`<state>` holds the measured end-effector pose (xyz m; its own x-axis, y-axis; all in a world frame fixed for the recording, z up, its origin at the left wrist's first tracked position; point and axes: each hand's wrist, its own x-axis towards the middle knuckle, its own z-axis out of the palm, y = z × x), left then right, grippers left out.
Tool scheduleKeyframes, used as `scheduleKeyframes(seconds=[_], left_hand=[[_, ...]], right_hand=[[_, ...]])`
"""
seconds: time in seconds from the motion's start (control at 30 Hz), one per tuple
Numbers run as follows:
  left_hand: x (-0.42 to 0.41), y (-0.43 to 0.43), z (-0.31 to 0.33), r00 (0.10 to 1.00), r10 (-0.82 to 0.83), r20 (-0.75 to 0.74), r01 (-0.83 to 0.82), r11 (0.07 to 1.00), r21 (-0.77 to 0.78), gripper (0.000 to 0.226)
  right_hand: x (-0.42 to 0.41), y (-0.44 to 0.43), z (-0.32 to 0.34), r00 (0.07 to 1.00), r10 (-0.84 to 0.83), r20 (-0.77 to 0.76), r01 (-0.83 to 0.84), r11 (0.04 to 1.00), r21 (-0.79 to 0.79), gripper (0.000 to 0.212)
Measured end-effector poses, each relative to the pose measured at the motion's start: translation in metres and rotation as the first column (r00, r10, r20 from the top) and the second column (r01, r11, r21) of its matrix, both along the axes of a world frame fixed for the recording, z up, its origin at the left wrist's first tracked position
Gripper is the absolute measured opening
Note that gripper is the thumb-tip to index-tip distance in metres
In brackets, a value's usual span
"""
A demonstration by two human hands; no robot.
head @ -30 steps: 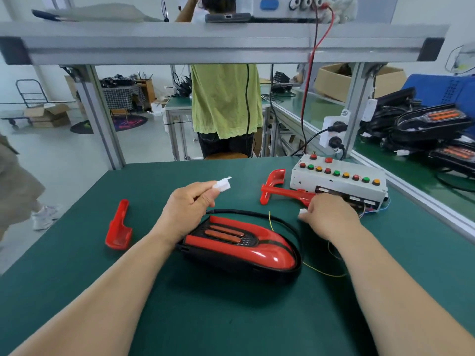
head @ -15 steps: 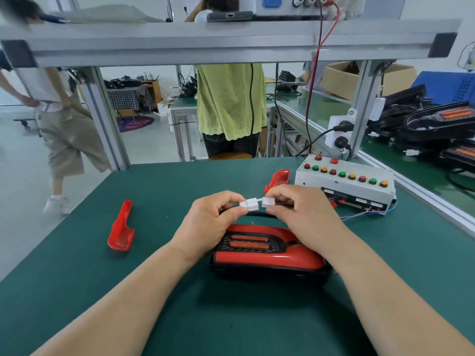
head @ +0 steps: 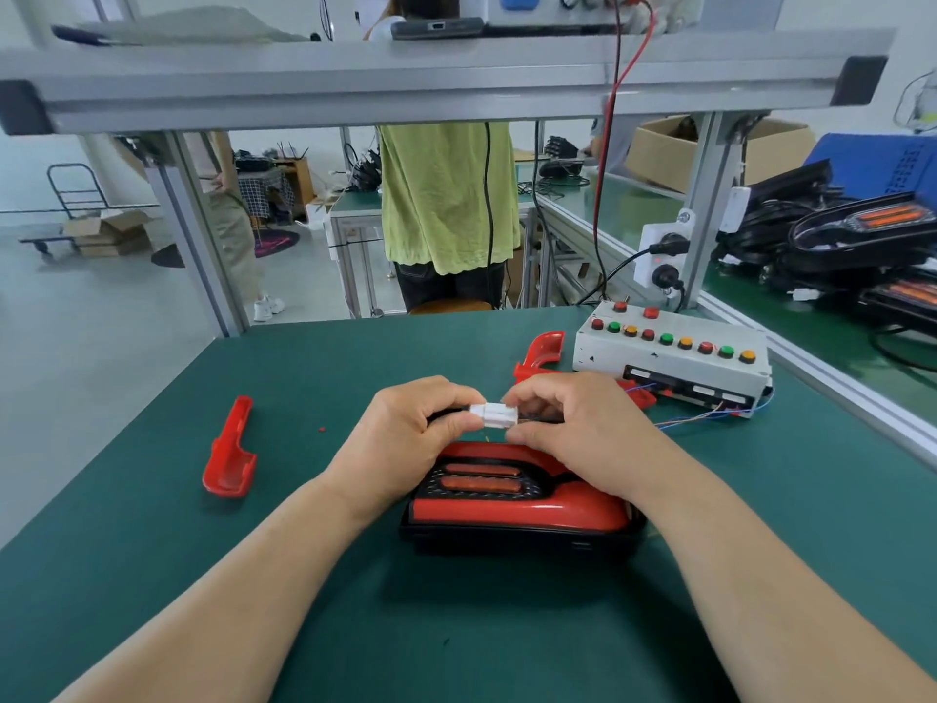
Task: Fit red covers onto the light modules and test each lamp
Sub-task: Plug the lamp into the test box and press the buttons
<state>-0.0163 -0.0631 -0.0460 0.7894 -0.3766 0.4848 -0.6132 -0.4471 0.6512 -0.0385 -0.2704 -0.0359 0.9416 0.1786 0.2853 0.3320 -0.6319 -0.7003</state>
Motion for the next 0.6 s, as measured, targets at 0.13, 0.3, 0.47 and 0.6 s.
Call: scheduleKeyframes(seconds=[0.13, 0.3, 0.47, 0.6], left_hand=[[-0.0019, 0.0010, 0.0003, 1.000, -0.001, 0.001, 0.001, 1.000, -0.009, 0.009], [-0.0021, 0.0013, 0.0001, 1.000, 0.010, -0.022, -0.011, 1.000, -0.027, 0.009], [-0.0034, 0.0011, -0.0002, 0.998, -0.003, -0.069, -0.001, 0.998, -0.060, 0.009], [-0.0023, 0.0017, -0.0006, 0.995, -0.007, -0.099, 0.000, 0.997, -0.072, 0.010]], right_hand=[[0.0006, -0.0012, 0.0011, 0.999, -0.018, -0.035, 0.020, 0.999, 0.037, 0.037], [0.0002, -0.0012, 0.0013, 0.995, -0.081, 0.052, 0.082, 0.997, -0.004, 0.009], [-0.0017, 0.0013, 0.0016, 0.996, -0.061, 0.068, 0.061, 0.998, 0.002, 0.005], [-0.0028, 0.0038, 0.0031, 0.994, -0.066, 0.092, 0.069, 0.997, -0.028, 0.004]])
